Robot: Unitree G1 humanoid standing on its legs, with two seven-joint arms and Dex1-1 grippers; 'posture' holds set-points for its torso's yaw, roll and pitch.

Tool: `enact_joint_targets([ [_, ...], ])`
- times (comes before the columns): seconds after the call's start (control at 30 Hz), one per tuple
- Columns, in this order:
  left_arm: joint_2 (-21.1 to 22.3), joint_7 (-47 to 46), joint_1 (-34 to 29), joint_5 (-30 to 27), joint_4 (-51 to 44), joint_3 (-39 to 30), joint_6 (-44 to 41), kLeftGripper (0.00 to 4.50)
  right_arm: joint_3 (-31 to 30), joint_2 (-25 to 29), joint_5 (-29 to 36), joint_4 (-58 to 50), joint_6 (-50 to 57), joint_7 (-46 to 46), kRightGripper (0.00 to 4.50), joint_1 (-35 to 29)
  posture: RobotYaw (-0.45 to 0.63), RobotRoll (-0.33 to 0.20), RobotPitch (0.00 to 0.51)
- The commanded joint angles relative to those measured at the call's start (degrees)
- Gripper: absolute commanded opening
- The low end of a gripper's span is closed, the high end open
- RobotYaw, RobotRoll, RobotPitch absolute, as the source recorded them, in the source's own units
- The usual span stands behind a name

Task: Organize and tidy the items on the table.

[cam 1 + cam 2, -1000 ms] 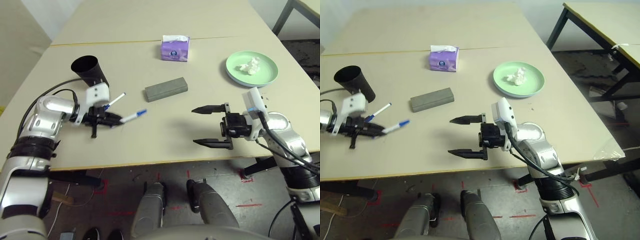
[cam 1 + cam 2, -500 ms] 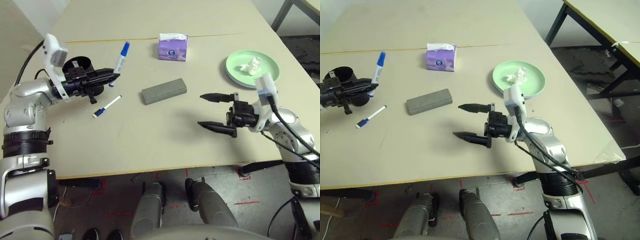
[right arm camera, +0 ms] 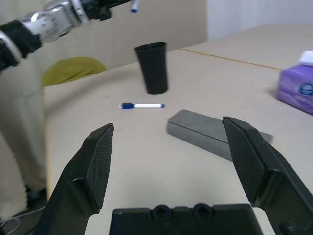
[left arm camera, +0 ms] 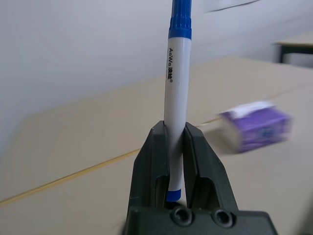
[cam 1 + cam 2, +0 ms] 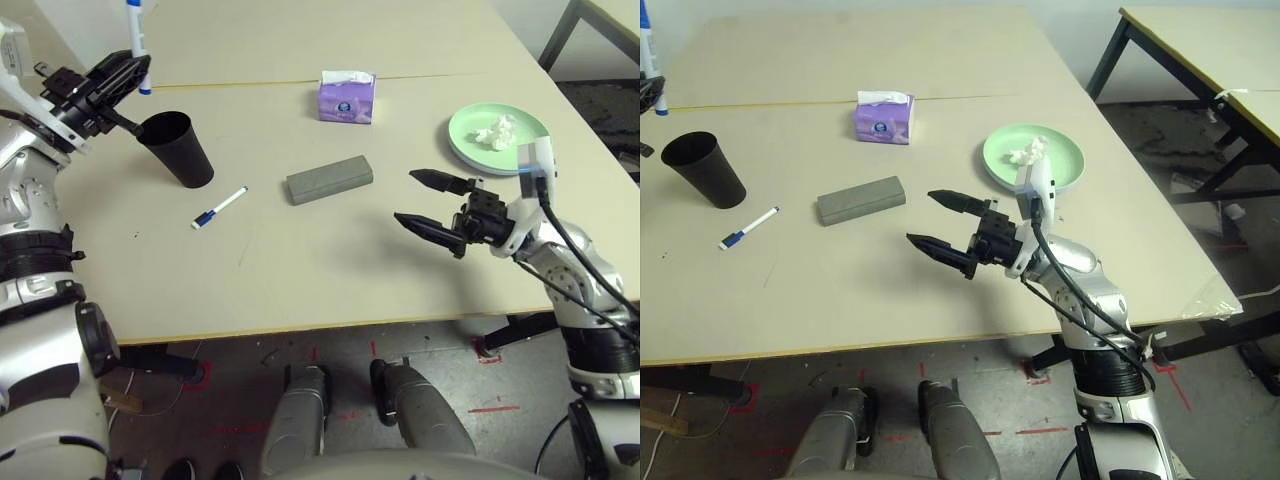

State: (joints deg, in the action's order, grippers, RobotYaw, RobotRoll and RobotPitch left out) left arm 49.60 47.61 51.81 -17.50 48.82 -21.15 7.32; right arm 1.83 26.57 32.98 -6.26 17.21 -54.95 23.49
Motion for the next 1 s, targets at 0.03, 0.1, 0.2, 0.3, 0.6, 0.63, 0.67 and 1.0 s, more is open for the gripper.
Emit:
enact_joint_targets([
  [0.03, 0.42, -2.56, 1.23, 3.19, 6.67, 1.03, 6.20, 0.28, 0.98, 0.18, -0.63, -0.42, 0.02, 1.46, 4.50, -0.25, -0.05, 0.000, 0.190],
  [0.1, -0.07, -3.65, 1.82, 3.83, 9.75, 1.08, 8.84, 0.28, 1.16, 0.30, -0.40, -0.73, 0.25, 1.91, 4.50, -0.45, -0.05, 0.000, 0.190],
  [0.2, -1.04, -5.22, 2.16, 4.41, 13.23, 1.24, 11.61, 0.28, 1.29, 0.60, -0.16, -1.62, 0.57, 2.25, 4.50, -1.06, -0.06, 0.000, 0.189],
  [0.3, -1.79, -5.77, 2.23, 4.69, 15.15, 1.30, 13.47, 0.28, 1.38, 0.97, 0.06, -2.45, 0.89, 2.33, 4.50, -1.60, -0.07, 0.000, 0.187],
  [0.6, -5.13, -7.09, 2.08, 4.13, 17.22, 0.81, 15.39, 0.28, 2.32, 1.89, 1.43, -5.96, 3.11, 3.55, 4.50, -3.01, -0.09, 0.000, 0.187],
  [0.63, -5.44, -7.22, 2.08, 4.13, 17.28, 0.82, 15.53, 0.28, 2.37, 1.96, 1.53, -6.37, 3.31, 3.67, 4.50, -3.25, -0.10, 0.000, 0.187],
  [0.67, -5.69, -7.30, 2.08, 4.11, 17.32, 0.82, 15.61, 0.28, 2.43, 2.04, 1.62, -6.69, 3.46, 3.75, 4.50, -3.46, -0.10, 0.000, 0.187],
  [1.0, -5.95, -7.86, 0.78, 3.98, 18.00, 0.31, 16.73, 0.28, 3.26, 2.64, 2.43, -8.17, 4.85, 4.69, 4.50, -3.64, -0.10, 0.000, 0.189],
])
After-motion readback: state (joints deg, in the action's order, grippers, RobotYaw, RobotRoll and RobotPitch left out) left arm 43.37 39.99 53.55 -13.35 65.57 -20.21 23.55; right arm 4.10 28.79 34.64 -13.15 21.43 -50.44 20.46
